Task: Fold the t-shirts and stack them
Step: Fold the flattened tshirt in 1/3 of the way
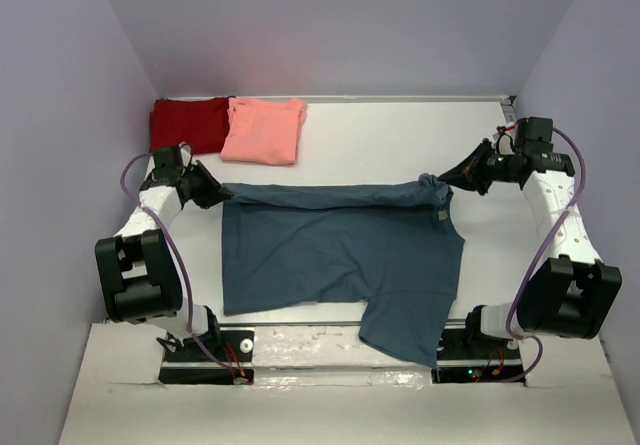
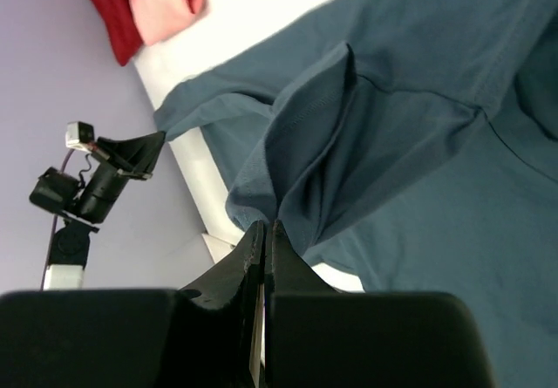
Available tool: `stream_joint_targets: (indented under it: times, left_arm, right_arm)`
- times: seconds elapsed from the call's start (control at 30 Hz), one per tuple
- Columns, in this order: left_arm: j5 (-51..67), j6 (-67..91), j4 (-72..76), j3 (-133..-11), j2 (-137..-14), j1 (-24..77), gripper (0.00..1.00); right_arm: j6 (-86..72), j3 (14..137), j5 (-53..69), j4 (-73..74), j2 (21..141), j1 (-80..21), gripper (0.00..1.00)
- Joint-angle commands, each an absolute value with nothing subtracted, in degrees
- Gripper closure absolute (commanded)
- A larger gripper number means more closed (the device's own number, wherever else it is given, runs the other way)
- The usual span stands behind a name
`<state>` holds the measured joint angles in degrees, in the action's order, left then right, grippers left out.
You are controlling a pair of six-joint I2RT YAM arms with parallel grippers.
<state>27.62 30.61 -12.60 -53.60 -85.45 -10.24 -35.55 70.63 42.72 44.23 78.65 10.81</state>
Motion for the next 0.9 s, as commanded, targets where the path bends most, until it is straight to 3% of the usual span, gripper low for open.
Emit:
stream_joint_targets:
  times: [0.0,0.87]
  left_arm:
    - [28.56,29.62,-14.76,-52.3,-82.97,-10.46,1.0]
    - [24.52,28.21,-24.78,-51.68,-88.24,-10.55,1.0]
  right_arm:
    - [-33.4,71.81,37.36,52.98,77.17,11.68,1.0]
    - [-26.54,70.05,23.56,69.78,82.88,11.69,1.0]
